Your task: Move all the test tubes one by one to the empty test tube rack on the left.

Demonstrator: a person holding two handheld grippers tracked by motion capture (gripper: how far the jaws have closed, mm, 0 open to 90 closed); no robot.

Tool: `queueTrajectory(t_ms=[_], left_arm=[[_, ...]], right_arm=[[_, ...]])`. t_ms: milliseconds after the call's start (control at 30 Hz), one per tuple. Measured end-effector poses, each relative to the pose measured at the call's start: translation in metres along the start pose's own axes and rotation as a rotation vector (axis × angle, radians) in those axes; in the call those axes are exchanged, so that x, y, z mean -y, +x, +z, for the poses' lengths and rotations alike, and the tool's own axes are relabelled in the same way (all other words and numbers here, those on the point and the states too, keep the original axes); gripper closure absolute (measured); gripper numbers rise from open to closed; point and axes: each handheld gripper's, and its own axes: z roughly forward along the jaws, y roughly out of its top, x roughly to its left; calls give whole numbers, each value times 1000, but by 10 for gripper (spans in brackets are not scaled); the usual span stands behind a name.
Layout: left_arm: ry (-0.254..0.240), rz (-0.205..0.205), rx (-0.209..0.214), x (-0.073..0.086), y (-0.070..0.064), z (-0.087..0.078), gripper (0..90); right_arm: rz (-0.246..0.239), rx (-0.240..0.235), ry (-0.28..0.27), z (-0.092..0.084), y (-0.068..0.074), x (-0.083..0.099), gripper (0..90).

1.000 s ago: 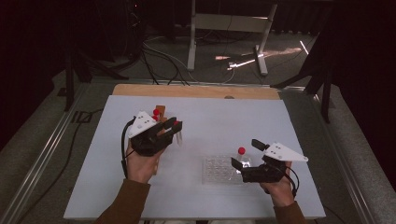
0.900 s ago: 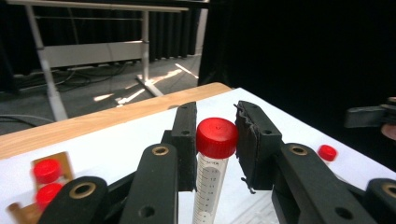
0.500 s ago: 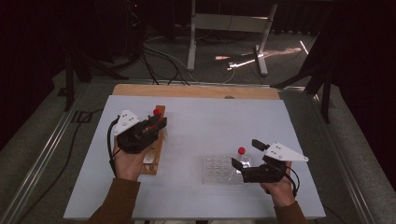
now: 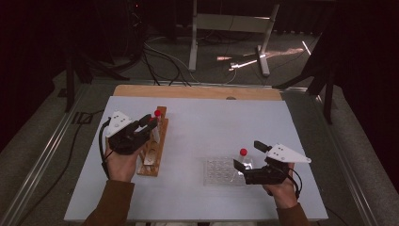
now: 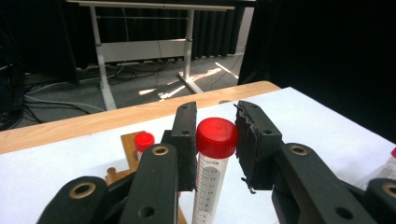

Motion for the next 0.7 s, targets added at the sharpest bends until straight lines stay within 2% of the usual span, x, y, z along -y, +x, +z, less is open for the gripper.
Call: queueTrajectory(t_ms=[333,700], left_arm=[[12,-11,-27,9,8,0,709],[32,-3,-26,21,8,7,708]], right_arm=[[-3,-3,0,0,1,0,0],[-6,-9,4,1,1,0,0]])
